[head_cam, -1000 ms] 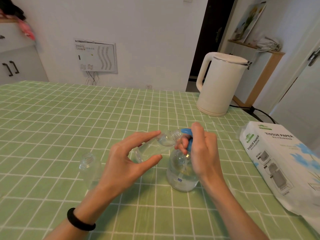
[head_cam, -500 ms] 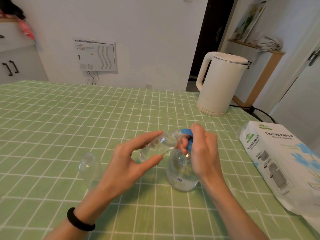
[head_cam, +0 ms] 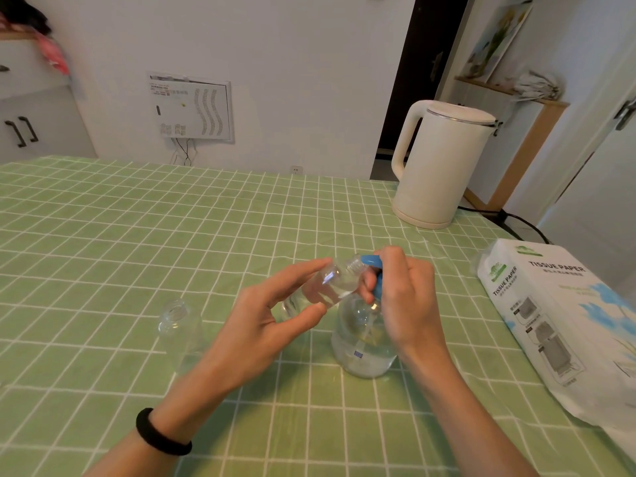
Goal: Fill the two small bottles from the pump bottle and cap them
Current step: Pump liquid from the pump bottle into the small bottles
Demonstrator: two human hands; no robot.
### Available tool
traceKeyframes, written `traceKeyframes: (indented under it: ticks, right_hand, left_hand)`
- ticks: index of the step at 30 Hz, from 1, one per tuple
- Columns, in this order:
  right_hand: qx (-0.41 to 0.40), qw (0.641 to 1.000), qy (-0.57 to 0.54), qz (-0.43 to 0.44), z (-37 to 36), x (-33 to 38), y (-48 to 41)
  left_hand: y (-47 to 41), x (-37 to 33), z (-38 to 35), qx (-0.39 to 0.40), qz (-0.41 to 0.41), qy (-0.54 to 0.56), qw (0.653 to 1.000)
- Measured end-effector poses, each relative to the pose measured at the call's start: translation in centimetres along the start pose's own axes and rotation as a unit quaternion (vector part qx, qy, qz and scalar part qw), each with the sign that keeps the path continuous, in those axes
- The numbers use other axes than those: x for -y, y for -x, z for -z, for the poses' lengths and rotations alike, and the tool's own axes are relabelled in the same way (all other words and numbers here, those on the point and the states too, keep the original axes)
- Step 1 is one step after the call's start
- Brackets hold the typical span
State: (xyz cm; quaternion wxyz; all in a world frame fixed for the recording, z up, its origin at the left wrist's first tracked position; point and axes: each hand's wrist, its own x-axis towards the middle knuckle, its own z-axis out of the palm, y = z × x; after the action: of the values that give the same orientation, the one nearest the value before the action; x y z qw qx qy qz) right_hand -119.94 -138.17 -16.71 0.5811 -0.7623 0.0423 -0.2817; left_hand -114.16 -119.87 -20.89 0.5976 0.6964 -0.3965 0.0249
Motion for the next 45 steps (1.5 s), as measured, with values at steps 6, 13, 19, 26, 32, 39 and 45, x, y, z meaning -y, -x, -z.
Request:
traceKeyframes:
  ticks: [6,13,19,26,32,39,45]
  right_hand:
    - [-0.009,1.0,0.016,-0.002,0.0,-0.1,0.1]
    - [-0.01,1.0,0.002,-0.024,-0.2,0.1,0.1]
    - [-0.006,1.0,0.02,-0.003,-0.1,0.2,0.1]
    - [-0.019,0.999,0.01,-0.024,-0.2,0.0,0.1]
    - [-0.022,1.0,0.011,-0.015,-0.3,0.0,0.1]
    - [-0.011,1.0,0.003,-0.017,-0.2,-0.4,-0.1]
    - [-0.017,0.999,-0.012,-0.04,-0.3,-0.4,0.0]
  left_hand:
    - [0.1,0.2,-0.1,0.009,0.008,0.004,1.0]
    - [0.1,0.2,0.0,0.005,0.006,0.002,1.0]
    - [0.0,-0.1,0.0,0.011,0.006,0.003,1.0]
    - [0.0,-0.3,0.0,0.008,0.011,0.004,1.0]
    - [0.0,-0.3,0.2,-0.026,0.003,-0.04,0.999]
    - [-0.2,-0.7,0.3,-0.063,-0.005,-0.035,0.997]
    - [-0.3,-1.1,0.4,-0.073,-0.01,-0.042,0.996]
